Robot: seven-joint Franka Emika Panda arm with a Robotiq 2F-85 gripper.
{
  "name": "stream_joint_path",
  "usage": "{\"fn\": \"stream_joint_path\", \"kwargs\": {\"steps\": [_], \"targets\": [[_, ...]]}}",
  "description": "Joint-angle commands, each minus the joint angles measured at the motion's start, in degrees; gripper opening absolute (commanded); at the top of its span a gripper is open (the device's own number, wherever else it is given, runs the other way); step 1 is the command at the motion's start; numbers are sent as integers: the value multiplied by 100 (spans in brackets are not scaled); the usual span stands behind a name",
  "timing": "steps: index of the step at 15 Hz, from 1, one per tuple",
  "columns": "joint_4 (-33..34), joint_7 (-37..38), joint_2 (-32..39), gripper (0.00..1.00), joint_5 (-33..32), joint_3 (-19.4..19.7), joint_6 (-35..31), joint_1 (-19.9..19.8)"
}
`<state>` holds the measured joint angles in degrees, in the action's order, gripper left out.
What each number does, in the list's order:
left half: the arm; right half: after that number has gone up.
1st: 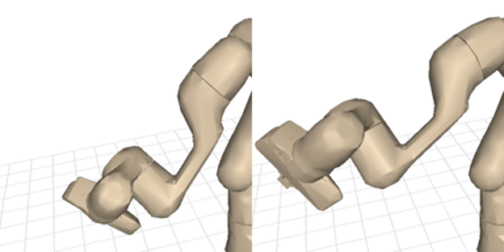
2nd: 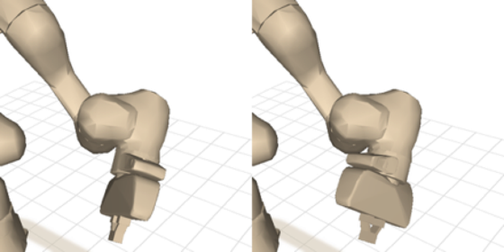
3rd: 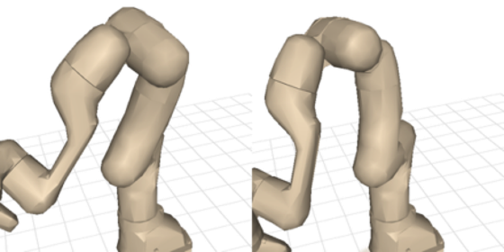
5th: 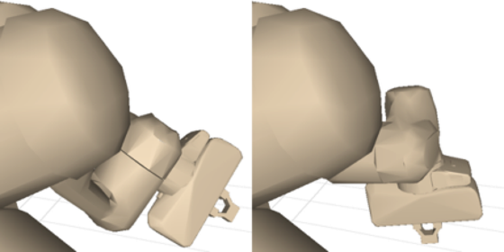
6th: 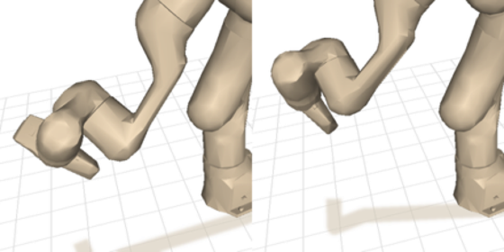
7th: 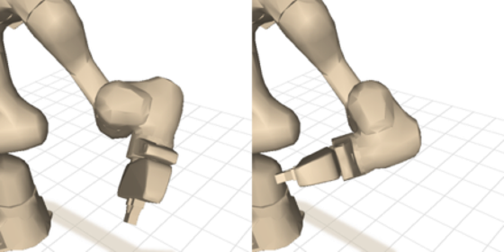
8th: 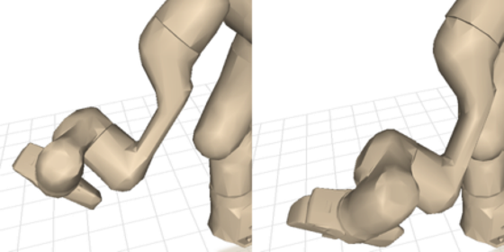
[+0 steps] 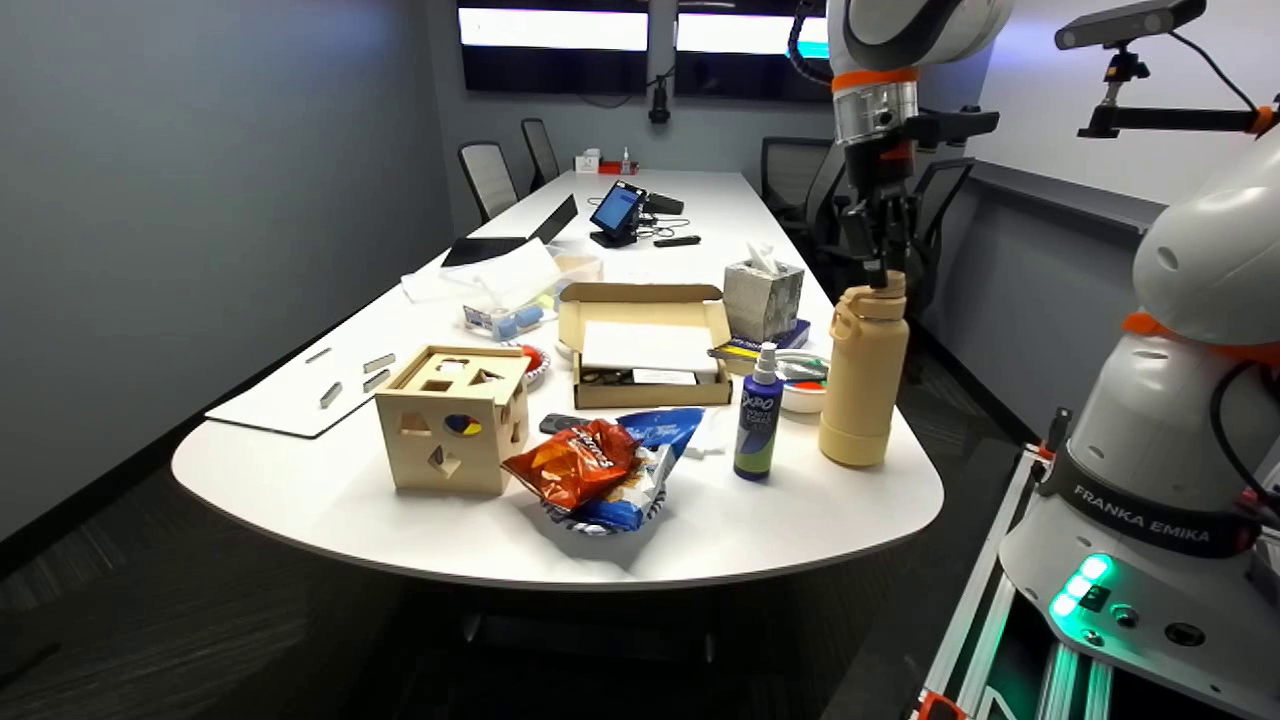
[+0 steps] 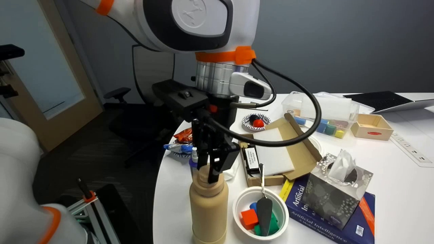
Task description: Twist the bottle on the table
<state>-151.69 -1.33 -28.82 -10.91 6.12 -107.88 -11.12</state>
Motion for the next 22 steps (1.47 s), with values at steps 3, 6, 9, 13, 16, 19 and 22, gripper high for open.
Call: {"fn": "stream_joint_path", "kwargs": {"steps": [3, 6, 9, 13, 16, 19, 22], "targets": [[-72, -641, -34, 21, -382, 82, -233, 162], [-81, -958, -17, 21, -488, 109, -214, 223], [-88, -1244, 2, 21, -572, 133, -205, 273], [-112, -1628, 0, 21, -683, 164, -212, 338], [-125, -1904, 10, 21, -771, 209, -221, 393], [-143, -2214, 14, 21, -838, 266, -222, 439], [-157, -2516, 38, 21, -930, 317, -246, 480]]}}
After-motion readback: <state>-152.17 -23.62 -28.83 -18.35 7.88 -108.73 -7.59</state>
